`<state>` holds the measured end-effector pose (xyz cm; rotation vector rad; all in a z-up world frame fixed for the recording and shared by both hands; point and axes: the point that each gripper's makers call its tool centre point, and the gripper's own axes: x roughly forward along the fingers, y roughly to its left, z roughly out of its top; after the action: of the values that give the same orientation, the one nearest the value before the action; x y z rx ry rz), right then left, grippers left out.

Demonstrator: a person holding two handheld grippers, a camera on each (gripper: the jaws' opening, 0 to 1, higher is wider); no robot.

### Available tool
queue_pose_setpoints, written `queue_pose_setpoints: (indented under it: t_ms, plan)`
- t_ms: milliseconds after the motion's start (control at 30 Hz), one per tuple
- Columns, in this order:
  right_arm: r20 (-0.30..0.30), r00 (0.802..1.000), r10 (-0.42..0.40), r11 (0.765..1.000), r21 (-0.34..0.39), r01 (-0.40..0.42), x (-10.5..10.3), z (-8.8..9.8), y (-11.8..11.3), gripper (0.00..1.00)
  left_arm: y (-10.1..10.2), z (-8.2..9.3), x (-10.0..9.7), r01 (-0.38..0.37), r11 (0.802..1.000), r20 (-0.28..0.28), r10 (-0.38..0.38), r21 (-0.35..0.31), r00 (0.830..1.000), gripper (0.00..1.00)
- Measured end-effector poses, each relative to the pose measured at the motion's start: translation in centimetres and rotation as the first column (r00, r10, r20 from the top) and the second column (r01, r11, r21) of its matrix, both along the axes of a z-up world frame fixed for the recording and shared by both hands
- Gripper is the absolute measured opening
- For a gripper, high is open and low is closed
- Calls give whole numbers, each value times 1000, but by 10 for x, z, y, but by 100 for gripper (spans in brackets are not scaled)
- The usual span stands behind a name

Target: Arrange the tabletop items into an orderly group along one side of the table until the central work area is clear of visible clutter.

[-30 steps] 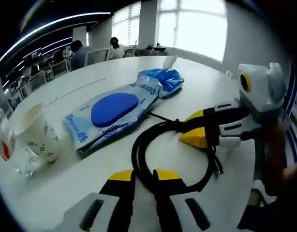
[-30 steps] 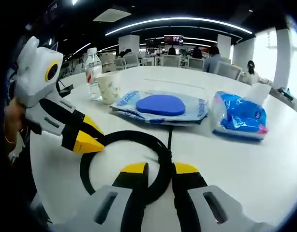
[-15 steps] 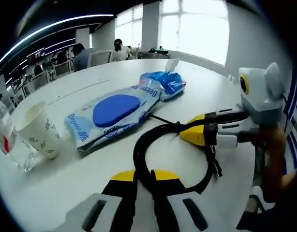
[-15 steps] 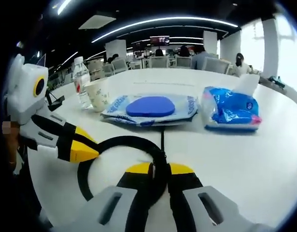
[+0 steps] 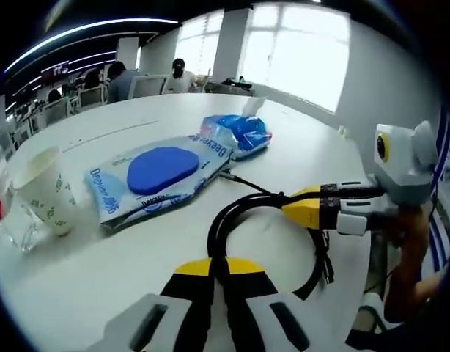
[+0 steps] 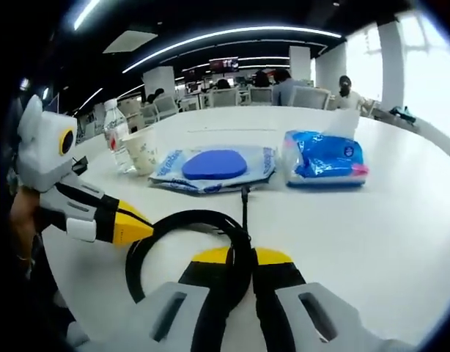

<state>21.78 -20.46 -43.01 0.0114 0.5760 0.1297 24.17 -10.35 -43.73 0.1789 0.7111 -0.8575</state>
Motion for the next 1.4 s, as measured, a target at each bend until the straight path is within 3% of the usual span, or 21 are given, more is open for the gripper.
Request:
queue_pose_setpoints:
  t_ms: [100,267,333,500,967,1233,1333,1400]
  plan:
    - [1,1000,-3,1000,-11,3,-4,2,-1,9,-2,1,-2,9,1000,4,-9,2,1000,2]
    - [-69,998,13,998,-63,-17,-10,-16,-4,10,-6,0,-2,30,1000,14,-31,9,999,2]
    - [-57,998,13,998,-59,-16,-10,-14,-5,11,-7,0,-1,39,999,28,-40,27,999,2]
    - [-92,993,74,992,-100,-84,-14,-17,0,15,-7,1,0,35,999,42,-36,30,998,2]
    - [-80,992,96,989,-101,-104,-12,-15,-3,25,-6,1,2,45,999,49,-45,18,998,4]
    - [-56,992,117,989,-86,-122,-13,-12,-8,30,-1,2,8,68,996,135,-76,61,988,12]
    - [-24,992,124,989,-76,-125,-11,-6,-10,35,2,3,9,68,996,151,-76,61,986,17]
    - [18,989,145,987,-68,-144,-7,1,-9,40,7,5,12,70,995,199,-83,74,976,22]
